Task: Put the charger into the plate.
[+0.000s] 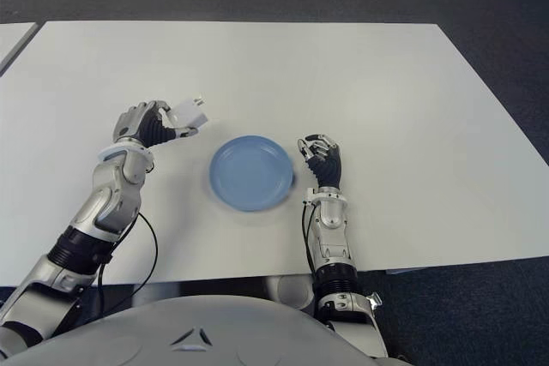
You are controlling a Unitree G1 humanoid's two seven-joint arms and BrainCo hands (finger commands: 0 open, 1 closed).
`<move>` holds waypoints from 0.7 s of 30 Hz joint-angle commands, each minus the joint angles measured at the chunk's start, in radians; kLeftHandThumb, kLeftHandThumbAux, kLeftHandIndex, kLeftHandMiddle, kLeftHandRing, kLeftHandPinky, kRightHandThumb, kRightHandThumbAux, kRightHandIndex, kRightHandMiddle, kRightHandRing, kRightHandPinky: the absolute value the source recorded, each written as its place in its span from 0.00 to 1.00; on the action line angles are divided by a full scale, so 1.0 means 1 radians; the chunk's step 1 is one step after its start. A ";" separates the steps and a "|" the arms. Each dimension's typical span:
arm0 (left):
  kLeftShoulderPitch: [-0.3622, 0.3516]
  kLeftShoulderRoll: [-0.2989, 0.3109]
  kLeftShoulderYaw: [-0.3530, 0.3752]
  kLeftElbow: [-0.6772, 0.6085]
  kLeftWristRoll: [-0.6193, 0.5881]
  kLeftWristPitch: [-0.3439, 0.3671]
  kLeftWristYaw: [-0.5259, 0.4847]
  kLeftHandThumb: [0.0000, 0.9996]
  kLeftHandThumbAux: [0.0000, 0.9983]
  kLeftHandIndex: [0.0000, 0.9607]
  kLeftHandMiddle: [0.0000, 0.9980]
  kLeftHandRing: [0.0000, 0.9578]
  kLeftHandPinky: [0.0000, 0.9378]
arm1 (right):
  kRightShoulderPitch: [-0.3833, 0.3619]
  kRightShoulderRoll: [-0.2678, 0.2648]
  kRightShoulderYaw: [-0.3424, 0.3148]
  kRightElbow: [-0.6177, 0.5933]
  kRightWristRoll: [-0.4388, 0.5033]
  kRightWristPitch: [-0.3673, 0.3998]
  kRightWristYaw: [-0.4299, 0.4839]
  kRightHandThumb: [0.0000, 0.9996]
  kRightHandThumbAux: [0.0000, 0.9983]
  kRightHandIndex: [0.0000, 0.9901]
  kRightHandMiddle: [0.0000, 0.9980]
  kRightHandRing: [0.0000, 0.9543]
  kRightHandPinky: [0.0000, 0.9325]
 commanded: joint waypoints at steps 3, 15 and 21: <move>0.042 -0.015 0.005 -0.068 0.005 -0.076 0.039 0.74 0.69 0.46 0.81 0.84 0.87 | 0.017 0.001 -0.001 0.030 0.002 0.028 0.001 0.71 0.73 0.44 0.76 0.79 0.81; 0.080 -0.048 -0.020 -0.125 0.023 -0.175 0.050 0.74 0.69 0.46 0.83 0.87 0.89 | 0.017 -0.003 0.005 0.028 -0.006 0.025 0.000 0.71 0.73 0.44 0.76 0.78 0.82; 0.091 -0.056 -0.051 -0.130 0.028 -0.217 0.024 0.74 0.69 0.46 0.83 0.87 0.87 | 0.019 -0.004 0.009 0.026 -0.006 0.020 0.004 0.71 0.73 0.44 0.76 0.79 0.83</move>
